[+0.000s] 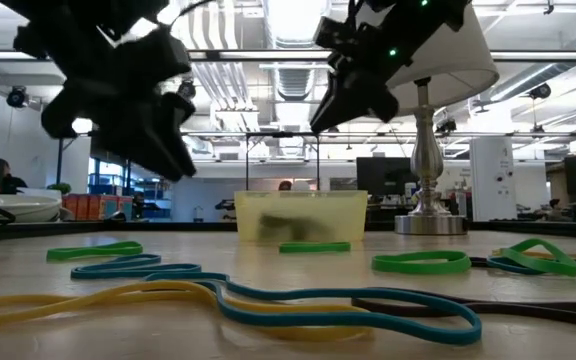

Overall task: Pick and place rubber bands into bin
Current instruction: Put the green rubber band into the yellow bin

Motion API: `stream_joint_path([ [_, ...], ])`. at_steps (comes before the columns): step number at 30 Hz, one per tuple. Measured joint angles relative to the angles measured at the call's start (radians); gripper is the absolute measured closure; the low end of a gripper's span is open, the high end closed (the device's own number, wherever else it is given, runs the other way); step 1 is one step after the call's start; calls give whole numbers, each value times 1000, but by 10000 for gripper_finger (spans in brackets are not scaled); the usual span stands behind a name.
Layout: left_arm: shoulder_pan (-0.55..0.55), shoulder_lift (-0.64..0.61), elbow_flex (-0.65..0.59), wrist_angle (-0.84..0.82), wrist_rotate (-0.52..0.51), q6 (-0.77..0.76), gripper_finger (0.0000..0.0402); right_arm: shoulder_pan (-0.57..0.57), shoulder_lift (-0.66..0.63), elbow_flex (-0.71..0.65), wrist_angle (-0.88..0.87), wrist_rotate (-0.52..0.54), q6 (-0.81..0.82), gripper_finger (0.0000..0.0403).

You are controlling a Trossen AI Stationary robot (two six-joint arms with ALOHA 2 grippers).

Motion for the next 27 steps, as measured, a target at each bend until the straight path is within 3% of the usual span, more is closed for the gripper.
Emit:
stream_joint_path([
  [6,-1,62,8,-12,52,-49,269,91,0,0,-76,1,67,335],
  [16,-2,66,17,-117,88,-131,269,246,0,1,-265,0,265,330],
  [27,-7,83,3,-127,128,-159,269,343,0,0,-423,1,434,344],
])
